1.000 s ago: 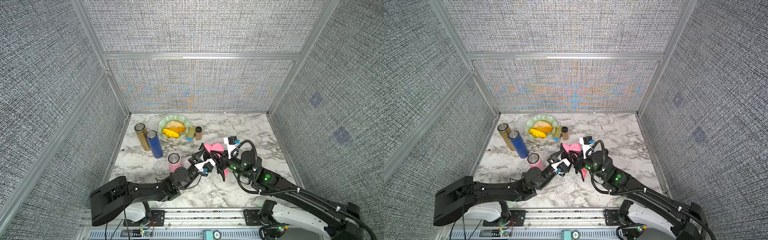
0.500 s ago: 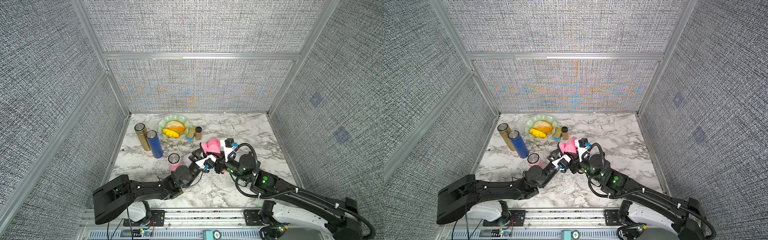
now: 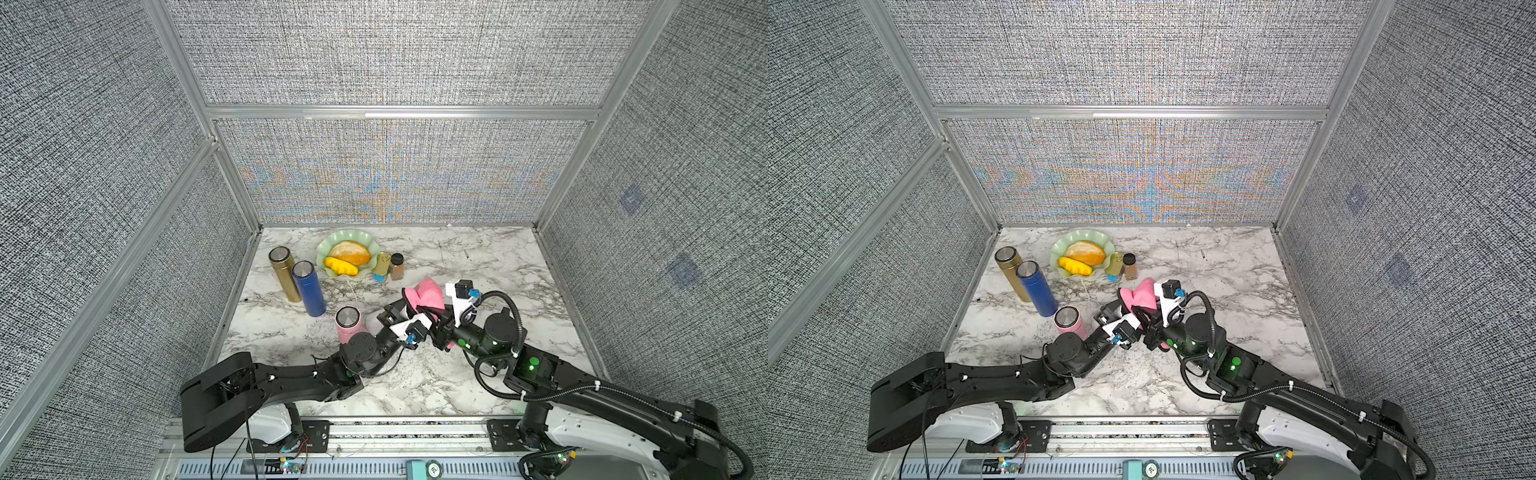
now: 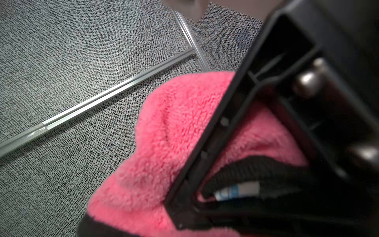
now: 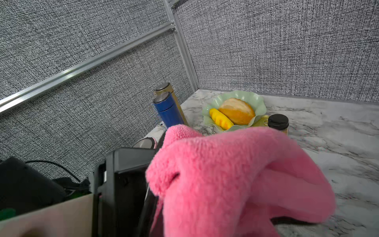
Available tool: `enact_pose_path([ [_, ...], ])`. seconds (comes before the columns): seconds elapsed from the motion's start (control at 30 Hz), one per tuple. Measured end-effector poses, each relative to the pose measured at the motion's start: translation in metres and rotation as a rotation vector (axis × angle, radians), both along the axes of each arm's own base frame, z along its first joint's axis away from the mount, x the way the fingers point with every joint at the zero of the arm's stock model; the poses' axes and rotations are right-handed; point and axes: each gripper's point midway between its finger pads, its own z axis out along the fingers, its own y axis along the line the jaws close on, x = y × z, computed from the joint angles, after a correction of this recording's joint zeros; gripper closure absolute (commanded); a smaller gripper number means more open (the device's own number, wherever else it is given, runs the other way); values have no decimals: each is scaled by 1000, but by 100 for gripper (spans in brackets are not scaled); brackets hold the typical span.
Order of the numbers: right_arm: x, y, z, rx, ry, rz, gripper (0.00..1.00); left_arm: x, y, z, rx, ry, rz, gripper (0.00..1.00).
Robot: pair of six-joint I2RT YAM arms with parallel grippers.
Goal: Wipe the surface of the thermos
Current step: Wipe the dirt from the surface of the thermos.
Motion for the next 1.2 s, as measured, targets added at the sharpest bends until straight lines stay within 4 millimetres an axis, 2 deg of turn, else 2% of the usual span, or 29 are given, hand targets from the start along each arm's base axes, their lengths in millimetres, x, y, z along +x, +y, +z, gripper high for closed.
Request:
enact_pose_path([
  [0.13,4,0,-2,0,-5,-21,100,1,1,0,1,2,10,100],
  [0.23,15,-7,-7,11,18,-45,100,2,1,-4,15,11,12,100],
  [0.37,38,-36,-20,40,81,-122,100,1,2,-3,17,15,5,100],
  [0.4,45,-46,-26,31,92,-161,100,-1,2,2,-2,11,-2,100],
  [0.5,57,-81,-74,-65,205,-285,100,-12,18,52,-212,-43,-33,100],
  [0.53,57,-87,-86,-82,233,-302,100,-15,28,67,-282,-57,-31,100],
  [0.6,58,-92,-96,-91,253,-319,100,-19,43,85,-379,-51,-32,100],
  [0.77,60,-81,-115,-113,286,-281,100,-25,60,132,-579,-20,-83,100],
  [0.83,57,-68,-116,-95,277,-230,100,-25,62,158,-662,-7,-105,100],
  [0.9,50,-54,-118,-74,262,-168,100,-24,65,175,-729,17,-122,100],
  [0.97,40,-42,-119,-48,240,-109,100,-23,65,181,-772,54,-142,100],
  [1.03,31,-34,-115,-2,201,-49,100,-21,65,179,-799,107,-153,100],
  [1.2,20,-38,-98,115,95,-14,100,-19,67,178,-851,217,-184,100],
])
